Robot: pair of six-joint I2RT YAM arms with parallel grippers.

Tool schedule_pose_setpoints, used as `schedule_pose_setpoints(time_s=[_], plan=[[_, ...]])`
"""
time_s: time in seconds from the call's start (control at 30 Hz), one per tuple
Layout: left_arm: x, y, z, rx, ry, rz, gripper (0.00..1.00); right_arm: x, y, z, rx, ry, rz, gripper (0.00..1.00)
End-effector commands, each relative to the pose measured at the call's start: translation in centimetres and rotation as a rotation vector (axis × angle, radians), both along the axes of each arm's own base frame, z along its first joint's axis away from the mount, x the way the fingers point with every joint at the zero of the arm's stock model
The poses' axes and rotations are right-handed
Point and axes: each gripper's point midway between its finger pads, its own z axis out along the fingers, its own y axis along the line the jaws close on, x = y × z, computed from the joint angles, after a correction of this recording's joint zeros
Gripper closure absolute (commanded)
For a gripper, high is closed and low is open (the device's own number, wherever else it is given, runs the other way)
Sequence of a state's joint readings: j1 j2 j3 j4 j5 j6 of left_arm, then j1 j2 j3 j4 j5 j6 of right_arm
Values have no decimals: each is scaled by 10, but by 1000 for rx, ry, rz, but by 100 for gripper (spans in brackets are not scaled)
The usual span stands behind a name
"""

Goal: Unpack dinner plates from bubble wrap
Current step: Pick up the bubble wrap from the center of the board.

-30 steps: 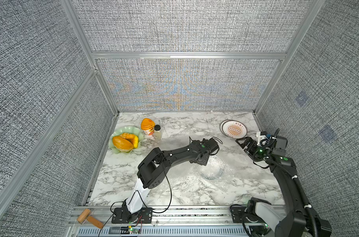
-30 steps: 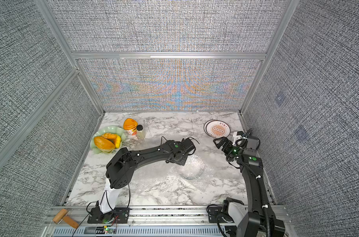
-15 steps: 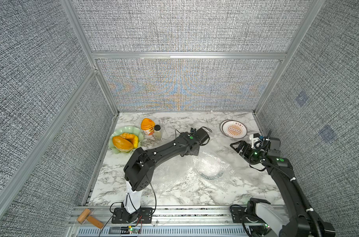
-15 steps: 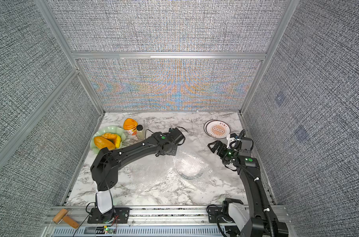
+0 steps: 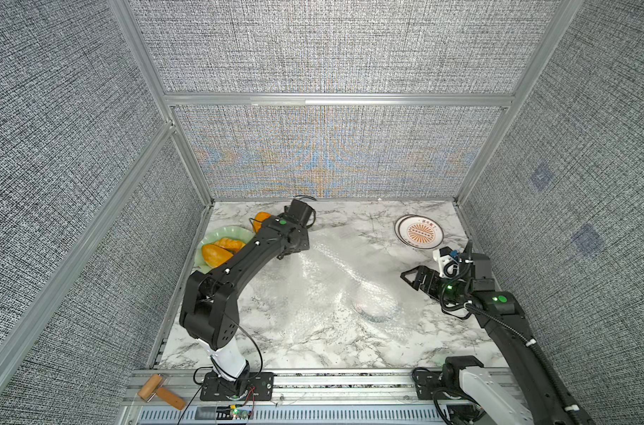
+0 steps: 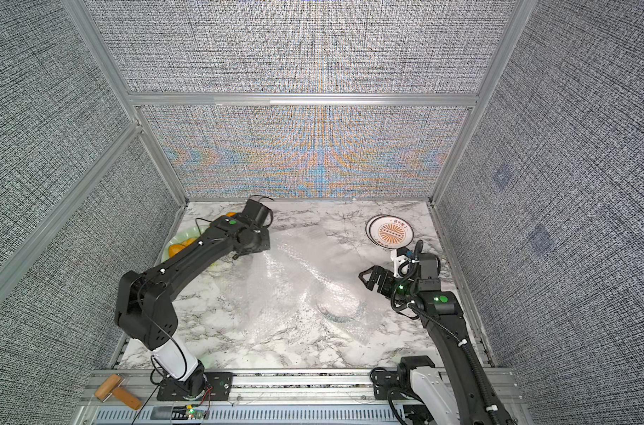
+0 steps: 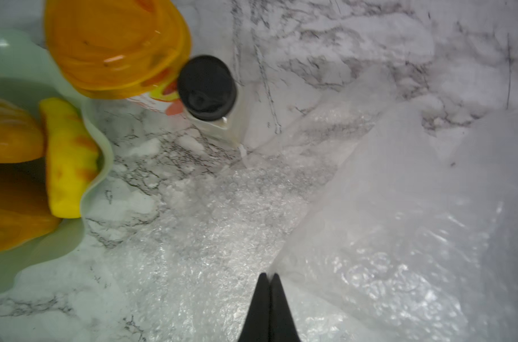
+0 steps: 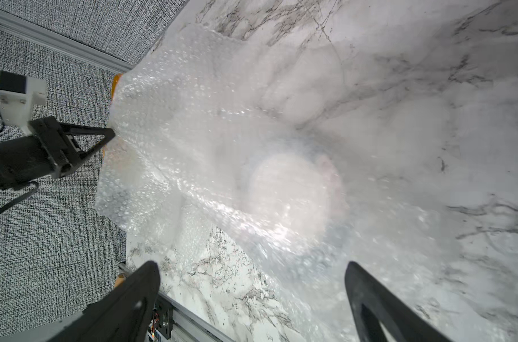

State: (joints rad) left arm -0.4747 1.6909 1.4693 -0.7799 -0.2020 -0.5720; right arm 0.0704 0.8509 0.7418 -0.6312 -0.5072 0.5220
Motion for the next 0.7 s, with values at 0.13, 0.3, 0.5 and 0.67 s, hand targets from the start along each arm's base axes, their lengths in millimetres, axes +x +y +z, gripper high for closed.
schedule_pose_setpoints(time_s=[0.13,0.3,0.5,0.67], plan=[[6,10,13,-150,-2,-47,100,-9,13,-14,-23,50,34,1],[10,42,39,-261,-65,19,100,-5,33,-34,-51,84,94,1],[-1,53,69,-253,-180,-33,100,8,24,-65,-120,104,35,1],[-18,92,83,-128,-268,96,100,27,-4,-70,-179,124,-46,1]])
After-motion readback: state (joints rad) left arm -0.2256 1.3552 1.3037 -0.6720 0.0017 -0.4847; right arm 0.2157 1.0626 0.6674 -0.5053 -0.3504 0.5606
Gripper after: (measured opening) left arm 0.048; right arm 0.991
